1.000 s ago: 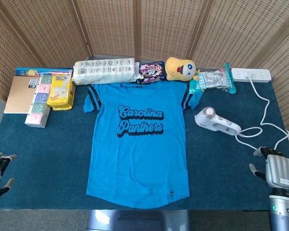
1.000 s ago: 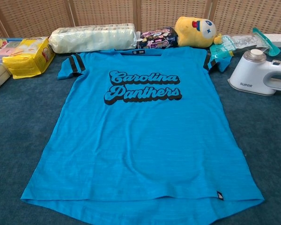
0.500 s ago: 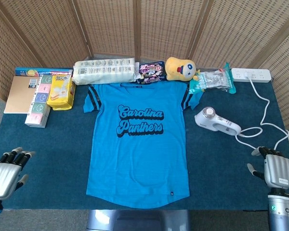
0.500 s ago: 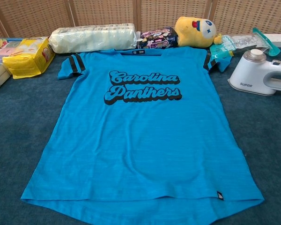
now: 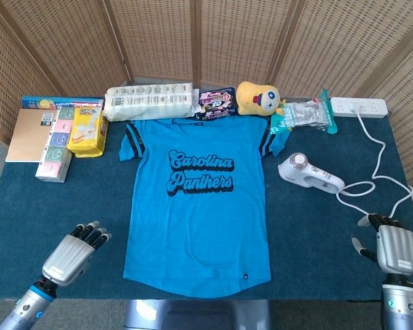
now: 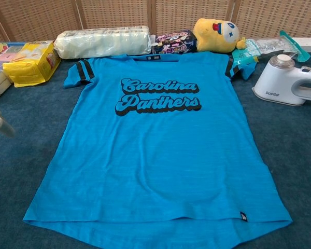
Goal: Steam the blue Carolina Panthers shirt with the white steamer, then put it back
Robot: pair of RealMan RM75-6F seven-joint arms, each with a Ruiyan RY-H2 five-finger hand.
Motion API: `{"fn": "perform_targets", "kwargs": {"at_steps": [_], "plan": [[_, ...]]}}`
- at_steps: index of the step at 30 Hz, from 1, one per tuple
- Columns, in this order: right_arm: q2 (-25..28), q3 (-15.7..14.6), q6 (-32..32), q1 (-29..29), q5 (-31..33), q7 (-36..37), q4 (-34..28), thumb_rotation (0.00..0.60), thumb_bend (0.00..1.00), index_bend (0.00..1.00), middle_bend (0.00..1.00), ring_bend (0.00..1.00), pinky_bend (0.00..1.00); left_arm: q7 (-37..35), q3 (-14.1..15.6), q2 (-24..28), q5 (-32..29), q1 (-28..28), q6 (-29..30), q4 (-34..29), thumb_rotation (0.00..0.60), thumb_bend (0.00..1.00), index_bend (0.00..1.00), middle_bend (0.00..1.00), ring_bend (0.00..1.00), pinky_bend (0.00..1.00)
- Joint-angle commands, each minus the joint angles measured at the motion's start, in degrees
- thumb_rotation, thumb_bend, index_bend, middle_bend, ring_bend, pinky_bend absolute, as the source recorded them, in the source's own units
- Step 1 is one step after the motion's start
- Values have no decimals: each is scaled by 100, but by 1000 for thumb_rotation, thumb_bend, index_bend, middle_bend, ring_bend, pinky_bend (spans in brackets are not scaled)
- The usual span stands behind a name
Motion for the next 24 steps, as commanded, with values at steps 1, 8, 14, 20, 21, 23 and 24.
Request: {"fn": "perform_targets", "kwargs": {"at_steps": [1,8,14,20,21,23,24], "plan": [[25,-16,57,-39,-30,10,-42,600,262,461,461,439,425,143,22,-143,146,-149,-154,92,600,103,238,258,158,261],[49,-44,161,-124,-58,30,-100,600,262,461,462,440,426,249,66,-519,353,-360,-354,395,600,102,206,228,134,257],[87,-46,183,-180,-26,99,-90,600,262,461,461,440,426,219,180,-691,336,-380,-428,605,600,90,161,177,84,214],[97,-66,182,-216,-31,169,-61,600,262,461,462,440,426,250,235,-955,432,-407,-390,910,600,88,148,170,78,211],[102,-68,184,-222,-32,180,-59,600,262,461,462,440,426,242,247,-994,445,-409,-381,953,600,88,148,170,78,211],[115,-67,198,-238,-37,202,-53,600,262,461,462,440,426,241,272,-1077,464,-416,-377,1040,600,89,148,170,78,211],[119,-64,209,-246,-37,215,-52,600,262,461,462,440,426,244,277,-1107,464,-418,-375,1070,600,89,148,170,78,211]]}}
